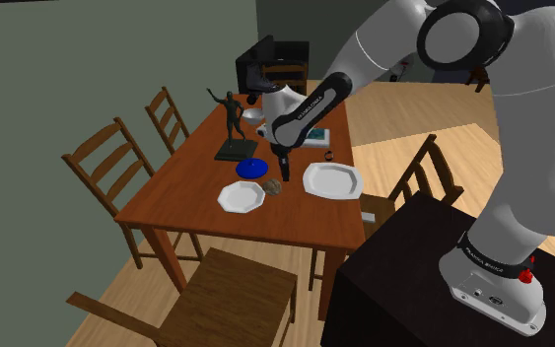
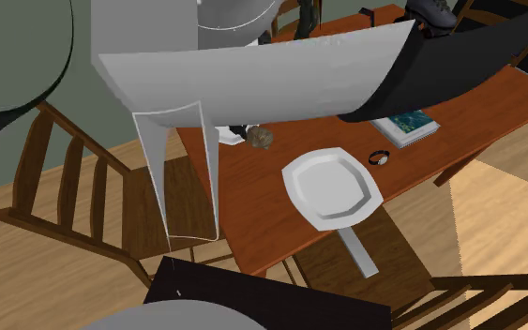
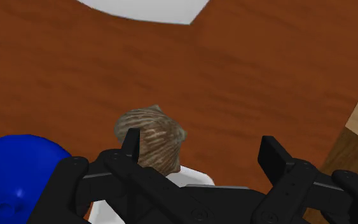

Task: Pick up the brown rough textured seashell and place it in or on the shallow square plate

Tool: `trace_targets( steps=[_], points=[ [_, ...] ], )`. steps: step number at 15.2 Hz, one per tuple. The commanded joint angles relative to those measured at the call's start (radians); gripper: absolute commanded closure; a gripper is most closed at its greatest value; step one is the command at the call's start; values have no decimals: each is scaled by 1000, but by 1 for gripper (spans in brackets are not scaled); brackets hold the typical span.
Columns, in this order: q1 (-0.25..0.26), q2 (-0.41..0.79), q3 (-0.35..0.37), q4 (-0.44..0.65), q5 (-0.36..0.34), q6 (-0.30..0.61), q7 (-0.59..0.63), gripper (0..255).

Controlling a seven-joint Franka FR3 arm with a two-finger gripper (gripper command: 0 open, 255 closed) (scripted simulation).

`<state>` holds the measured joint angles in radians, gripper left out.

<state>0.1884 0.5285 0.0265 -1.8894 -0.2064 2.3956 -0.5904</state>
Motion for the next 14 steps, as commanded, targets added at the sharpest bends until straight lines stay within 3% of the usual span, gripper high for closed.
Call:
trace_targets(
  steps=[1,5,14],
  points=[
    [10,79,9,70,-12,12,-23,0],
    [33,214,26,198,-36,22,-68,0],
    [32,295,16,225,-45,77,-63,0]
  ],
)
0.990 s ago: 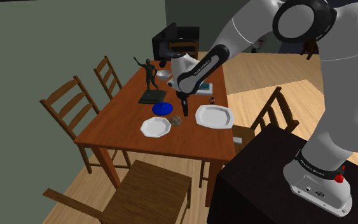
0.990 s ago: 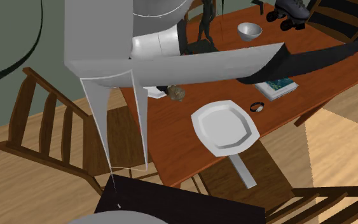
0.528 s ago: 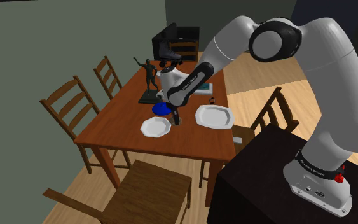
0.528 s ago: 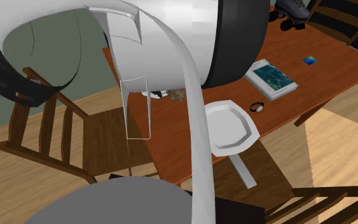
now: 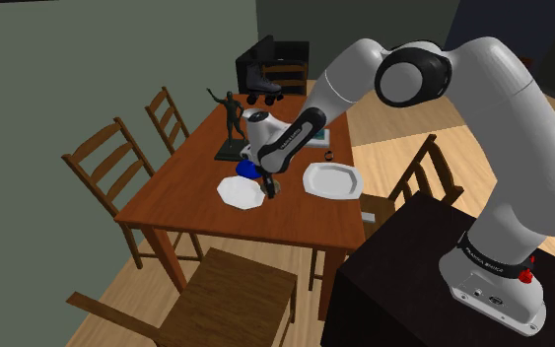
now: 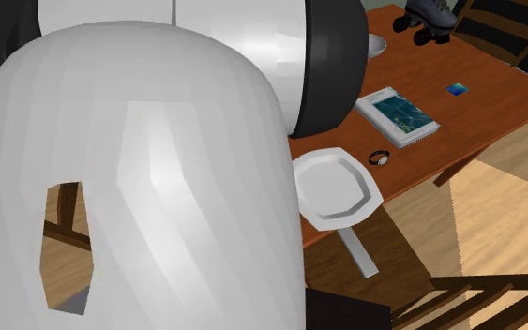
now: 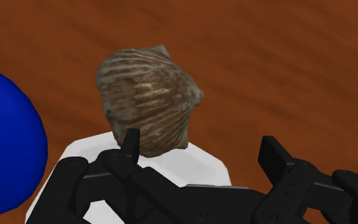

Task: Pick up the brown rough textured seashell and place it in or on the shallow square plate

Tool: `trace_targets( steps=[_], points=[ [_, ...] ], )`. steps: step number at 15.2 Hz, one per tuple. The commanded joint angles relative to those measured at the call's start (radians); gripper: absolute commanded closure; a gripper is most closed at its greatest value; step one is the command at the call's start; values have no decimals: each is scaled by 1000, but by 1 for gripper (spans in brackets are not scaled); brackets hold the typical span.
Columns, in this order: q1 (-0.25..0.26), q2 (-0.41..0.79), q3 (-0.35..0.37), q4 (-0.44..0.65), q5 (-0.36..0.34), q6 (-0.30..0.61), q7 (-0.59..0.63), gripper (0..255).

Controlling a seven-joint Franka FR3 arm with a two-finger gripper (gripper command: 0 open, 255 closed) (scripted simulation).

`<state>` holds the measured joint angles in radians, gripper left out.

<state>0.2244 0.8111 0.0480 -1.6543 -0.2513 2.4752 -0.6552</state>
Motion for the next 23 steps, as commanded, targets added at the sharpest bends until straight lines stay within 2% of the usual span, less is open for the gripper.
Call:
trace_targets(
  steps=[1,7,8,11,12,13,16,17,18,19,20,21,22,23],
  points=[
    [-4,13,-6,-10,-1,-3,2,0],
    [-4,13,-6,-10,-1,-3,2,0],
    [-2,19,-5,0,0,-8,2,255],
    [5,6,-7,-34,-4,13,15,255],
    [-9,8,-6,-34,-2,16,0,255],
    [-29,29,-3,5,3,0,-24,255],
    [-36,44,8,81,15,-62,-44,255],
    [-2,13,-7,-10,1,-3,1,255],
    [-2,2,-7,-14,4,-9,-1,255],
    [-12,-15,3,-2,6,53,-16,255],
    [-12,-15,3,-2,6,53,-16,0],
    [148,77,-105,172,-99,-149,98,0],
    [271,224,-187,403,-160,-378,146,0],
    [280,242,-192,430,-166,-402,148,0]
  ],
)
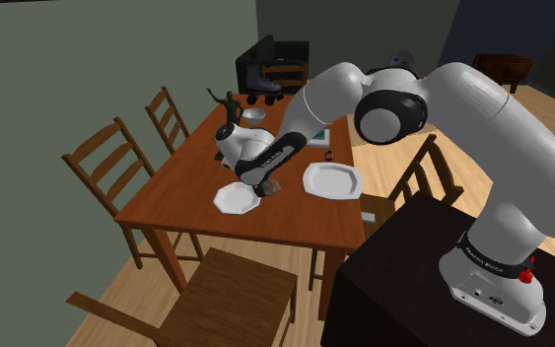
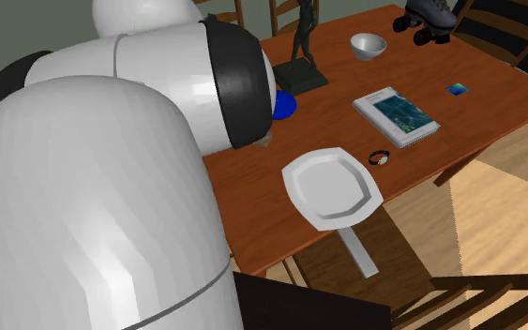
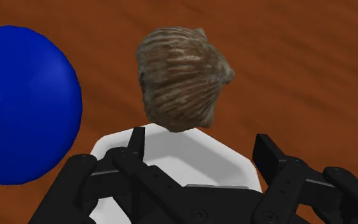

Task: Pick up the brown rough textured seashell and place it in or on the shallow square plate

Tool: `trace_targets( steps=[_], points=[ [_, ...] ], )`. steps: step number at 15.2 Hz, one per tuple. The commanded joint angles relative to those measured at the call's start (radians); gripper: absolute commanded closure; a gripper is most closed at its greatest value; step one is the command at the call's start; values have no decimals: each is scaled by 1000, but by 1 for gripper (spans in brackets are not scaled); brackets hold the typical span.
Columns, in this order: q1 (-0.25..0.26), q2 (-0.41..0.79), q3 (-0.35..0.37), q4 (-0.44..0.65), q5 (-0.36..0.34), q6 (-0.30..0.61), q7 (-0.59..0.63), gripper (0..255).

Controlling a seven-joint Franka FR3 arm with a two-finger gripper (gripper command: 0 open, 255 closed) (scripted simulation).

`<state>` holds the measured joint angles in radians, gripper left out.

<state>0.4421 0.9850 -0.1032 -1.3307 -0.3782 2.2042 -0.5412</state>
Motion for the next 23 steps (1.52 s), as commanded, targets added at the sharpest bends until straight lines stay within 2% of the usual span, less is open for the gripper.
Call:
trace_targets(
  steps=[1,7,15,16,23],
  points=[
    [59,74,-42,106,-40,-123,34,0],
    [38,124,-48,112,-45,-74,36,0],
    [38,124,-48,112,-46,-74,36,0],
    [38,125,-48,113,-45,-74,36,255],
    [38,125,-48,116,-45,-76,36,255]
  ],
)
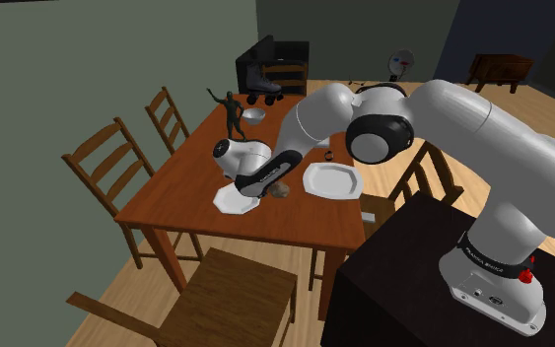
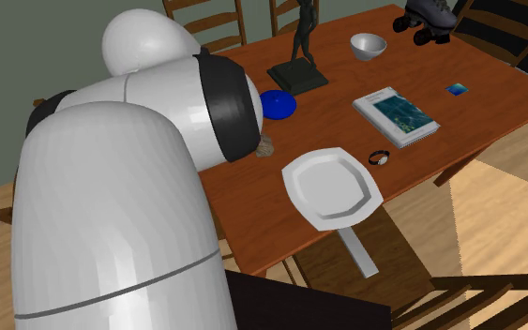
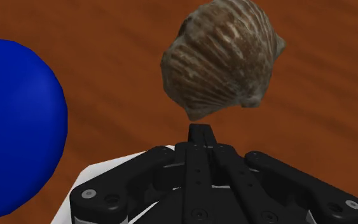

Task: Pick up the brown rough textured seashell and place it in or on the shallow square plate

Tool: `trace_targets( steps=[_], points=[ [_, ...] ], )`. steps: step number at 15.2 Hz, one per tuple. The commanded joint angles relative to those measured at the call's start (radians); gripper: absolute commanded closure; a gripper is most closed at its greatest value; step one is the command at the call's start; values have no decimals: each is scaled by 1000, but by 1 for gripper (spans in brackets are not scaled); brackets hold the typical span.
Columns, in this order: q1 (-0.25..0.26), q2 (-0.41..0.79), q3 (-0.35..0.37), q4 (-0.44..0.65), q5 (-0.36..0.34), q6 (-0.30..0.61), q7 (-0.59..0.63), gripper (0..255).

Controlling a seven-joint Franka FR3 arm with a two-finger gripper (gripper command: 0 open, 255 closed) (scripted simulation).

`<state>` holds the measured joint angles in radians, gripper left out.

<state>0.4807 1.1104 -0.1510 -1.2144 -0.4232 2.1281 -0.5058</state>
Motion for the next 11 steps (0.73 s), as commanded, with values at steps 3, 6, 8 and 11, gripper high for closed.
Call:
trace_targets(
  steps=[3,6,8,11],
  points=[
    [0,0,0,0,0,0,0,0],
    [216,-176,-220,-386,-94,274,647,0],
    [418,-192,-390,-532,-145,344,1098,0],
    [486,-157,-453,-559,-142,364,1253,0]
  ],
)
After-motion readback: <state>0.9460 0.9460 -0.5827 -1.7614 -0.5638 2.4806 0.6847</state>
